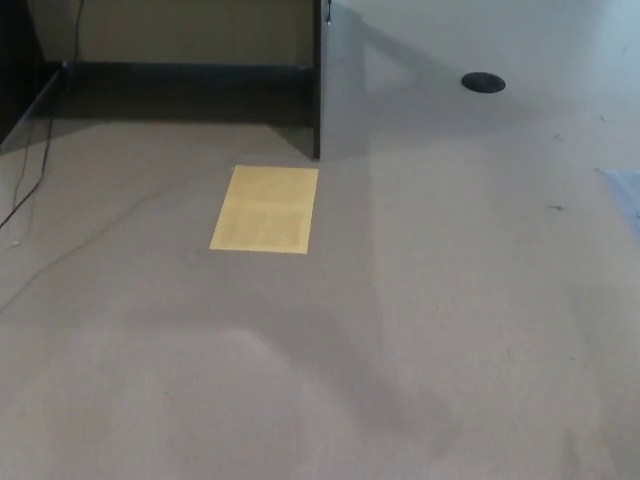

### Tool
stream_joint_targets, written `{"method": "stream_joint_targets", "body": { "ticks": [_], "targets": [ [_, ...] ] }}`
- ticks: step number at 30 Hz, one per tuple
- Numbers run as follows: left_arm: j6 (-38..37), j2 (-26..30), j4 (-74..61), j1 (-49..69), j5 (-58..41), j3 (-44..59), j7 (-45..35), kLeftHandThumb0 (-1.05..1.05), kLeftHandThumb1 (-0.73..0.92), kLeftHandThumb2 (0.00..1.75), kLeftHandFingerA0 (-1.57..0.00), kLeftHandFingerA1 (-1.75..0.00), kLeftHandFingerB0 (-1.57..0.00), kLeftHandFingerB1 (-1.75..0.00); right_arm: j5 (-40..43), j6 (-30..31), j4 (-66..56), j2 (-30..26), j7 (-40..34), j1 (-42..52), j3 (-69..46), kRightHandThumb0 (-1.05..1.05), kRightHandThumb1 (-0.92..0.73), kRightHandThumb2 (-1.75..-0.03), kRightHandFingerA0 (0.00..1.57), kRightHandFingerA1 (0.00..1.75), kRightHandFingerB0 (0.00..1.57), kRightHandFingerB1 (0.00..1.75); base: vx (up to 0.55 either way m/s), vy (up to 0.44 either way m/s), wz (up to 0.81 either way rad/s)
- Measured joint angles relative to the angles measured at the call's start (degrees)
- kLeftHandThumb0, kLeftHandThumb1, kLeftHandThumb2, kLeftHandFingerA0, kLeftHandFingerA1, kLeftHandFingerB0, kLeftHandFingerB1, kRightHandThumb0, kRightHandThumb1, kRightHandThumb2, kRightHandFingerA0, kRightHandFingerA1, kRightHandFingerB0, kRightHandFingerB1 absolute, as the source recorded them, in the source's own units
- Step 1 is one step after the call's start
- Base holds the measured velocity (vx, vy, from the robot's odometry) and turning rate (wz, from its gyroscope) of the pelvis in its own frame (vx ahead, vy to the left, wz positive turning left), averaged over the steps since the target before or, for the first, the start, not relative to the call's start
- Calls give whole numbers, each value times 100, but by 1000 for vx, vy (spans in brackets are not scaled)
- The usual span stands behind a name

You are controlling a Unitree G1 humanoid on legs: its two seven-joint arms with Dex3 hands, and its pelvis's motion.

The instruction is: A person is holding a plastic bag and the robot extends its left hand to grab the bag by hooking its thumb into the holes at the top and brings its hand down by its side. Then it extends its arm again to hand the plastic bag back to the person.

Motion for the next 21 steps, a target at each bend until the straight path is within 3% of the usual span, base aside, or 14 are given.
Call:
{"method": "stream_joint_targets", "body": {
  "ticks": [8, 9, 13, 14, 17, 18, 19, 20, 21],
  "targets": [
    [-424, 6, 219, 7, 111, -53, 272, -64, 51, 81, -26, -48, -21, -42, -62, -327, 234, -16, -96, -6, 80, -32, -67, -60, 80, 68, 66, 44, 0, 0, 0],
    [-467, 6, 251, 8, 118, -52, 307, -60, 61, 58, -32, -37, -27, -30, -70, -346, 254, -16, -104, -7, 89, -31, -67, -60, 80, 68, 66, 44, 0, 0, 0],
    [-732, -12, 339, 64, 129, -8, 485, -58, 57, 58, -27, -35, -25, -29, -117, -432, 309, -19, -157, -7, 108, -29, -67, -60, 75, 61, 64, 43, 0, 0, 0],
    [-853, -31, 351, 107, 130, 21, 591, -64, 45, 76, -23, -45, -19, -39, -125, -466, 337, -20, -173, -4, 104, -29, -67, -60, 73, 58, 62, 42, 0, 0, 0],
    [-1125, -56, 390, 193, 141, 58, 831, -63, 44, 75, -21, -45, -14, -38, -129, -516, 379, -21, -183, 7, 92, -30, -68, -61, 72, 65, 60, 42, 0, 0, 0],
    [-1230, -60, 393, 224, 149, 68, 921, -58, 53, 57, -17, -32, -17, -27, -131, -530, 383, -21, -187, 16, 91, -29, -68, -61, 73, 68, 58, 41, 0, 0, 0],
    [-1325, -61, 384, 247, 159, 75, 1012, -58, 53, 57, -17, -32, -17, -27, -133, -539, 386, -21, -189, 22, 89, -29, -68, -61, 73, 68, 58, 41, 0, 0, 0],
    [-1401, -61, 343, 270, 169, 85, 1088, -34, 30, 88, 0, -50, 0, -48, -136, -542, 387, -21, -193, 26, 89, -29, -68, -61, 73, 71, 58, 41, 0, 0, 0],
    [-1469, -61, 260, 298, 180, 98, 1166, -33, 29, 88, -1, -51, 0, -48, -138, -543, 387, -21, -199, 26, 89, -29, -68, -61, 71, 59, 57, 40, 0, 0, 0]
  ]
}}
